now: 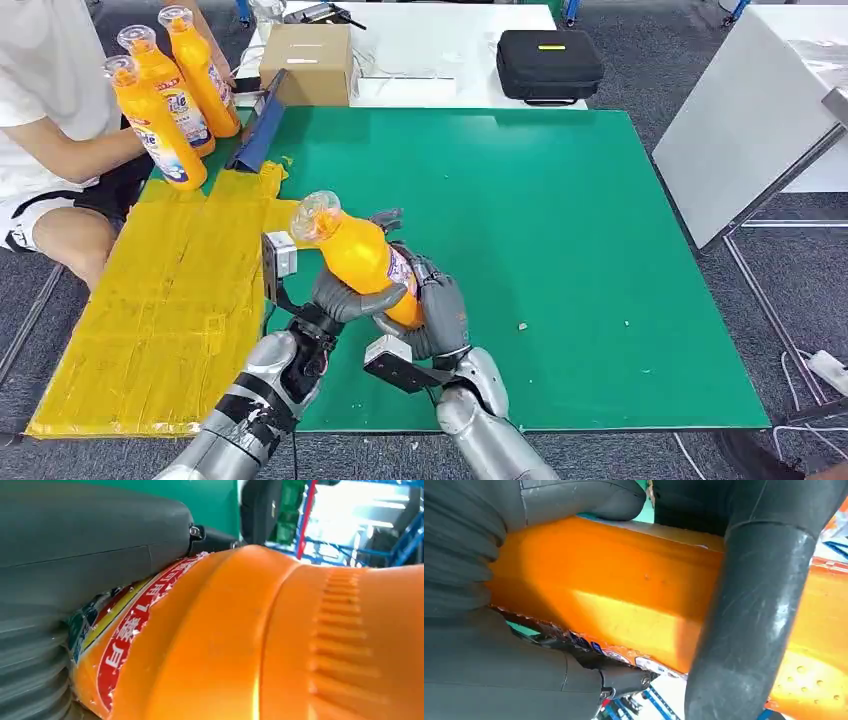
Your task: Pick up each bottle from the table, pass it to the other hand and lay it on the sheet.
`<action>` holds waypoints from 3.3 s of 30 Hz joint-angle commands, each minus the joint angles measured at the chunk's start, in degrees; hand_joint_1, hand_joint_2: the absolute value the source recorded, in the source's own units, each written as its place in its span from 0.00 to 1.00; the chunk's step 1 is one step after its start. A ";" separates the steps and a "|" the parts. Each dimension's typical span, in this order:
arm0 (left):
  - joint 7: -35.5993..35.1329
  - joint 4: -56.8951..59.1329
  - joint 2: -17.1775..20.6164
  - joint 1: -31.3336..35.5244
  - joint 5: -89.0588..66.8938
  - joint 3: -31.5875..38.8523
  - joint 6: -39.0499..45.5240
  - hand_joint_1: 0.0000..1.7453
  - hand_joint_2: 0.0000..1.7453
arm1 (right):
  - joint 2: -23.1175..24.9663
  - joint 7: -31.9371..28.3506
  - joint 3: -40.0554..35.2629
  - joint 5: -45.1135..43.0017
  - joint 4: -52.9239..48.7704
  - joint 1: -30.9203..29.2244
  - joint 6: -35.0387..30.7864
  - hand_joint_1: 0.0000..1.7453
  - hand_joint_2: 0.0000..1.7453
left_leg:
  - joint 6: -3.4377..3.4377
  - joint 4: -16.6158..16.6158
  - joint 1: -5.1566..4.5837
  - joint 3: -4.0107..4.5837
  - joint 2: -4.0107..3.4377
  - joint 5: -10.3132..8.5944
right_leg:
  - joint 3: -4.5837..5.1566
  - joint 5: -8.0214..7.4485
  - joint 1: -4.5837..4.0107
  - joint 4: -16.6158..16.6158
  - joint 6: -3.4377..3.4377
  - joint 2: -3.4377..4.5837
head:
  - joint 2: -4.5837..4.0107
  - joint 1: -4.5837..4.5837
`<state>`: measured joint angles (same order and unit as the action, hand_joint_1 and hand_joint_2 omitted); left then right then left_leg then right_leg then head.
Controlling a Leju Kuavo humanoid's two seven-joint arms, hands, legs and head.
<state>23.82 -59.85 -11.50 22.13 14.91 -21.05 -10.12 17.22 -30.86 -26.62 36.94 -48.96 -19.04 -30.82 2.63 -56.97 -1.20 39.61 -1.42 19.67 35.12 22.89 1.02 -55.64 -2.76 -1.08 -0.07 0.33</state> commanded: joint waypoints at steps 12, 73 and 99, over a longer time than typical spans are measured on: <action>5.07 -12.22 0.15 -3.73 -5.98 2.62 9.20 1.00 1.00 | -1.39 -0.64 -5.83 -1.29 -1.67 3.61 2.50 1.00 1.00 | -0.23 0.01 0.10 -0.08 0.13 0.14 | 0.46 0.20 -0.07 0.05 0.27 -0.04 | 0.00 0.02; -40.10 27.24 15.64 11.97 -103.86 -1.71 50.12 1.00 1.00 | -8.62 2.49 2.71 -23.74 -38.18 14.52 12.82 0.00 1.00 | -0.73 0.09 0.33 -0.24 -0.06 0.00 | -0.21 -0.17 -0.30 0.04 0.51 0.35 | 0.00 0.04; -31.18 43.05 13.85 15.10 -92.46 18.64 47.31 1.00 1.00 | -8.03 3.71 1.61 -21.06 -35.42 12.10 13.09 0.00 1.00 | -0.91 -0.06 0.51 -0.36 -0.12 0.15 | -0.27 0.12 -0.43 -0.09 0.74 0.38 | 0.00 -0.02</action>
<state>-10.93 -25.46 4.44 34.99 -82.90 -15.88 39.10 9.75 -27.78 -23.89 15.28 -87.69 -3.93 -18.16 1.97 -56.95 -0.78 39.88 -1.56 19.49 35.44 22.77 0.61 -55.70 -2.14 -0.89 -0.07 0.31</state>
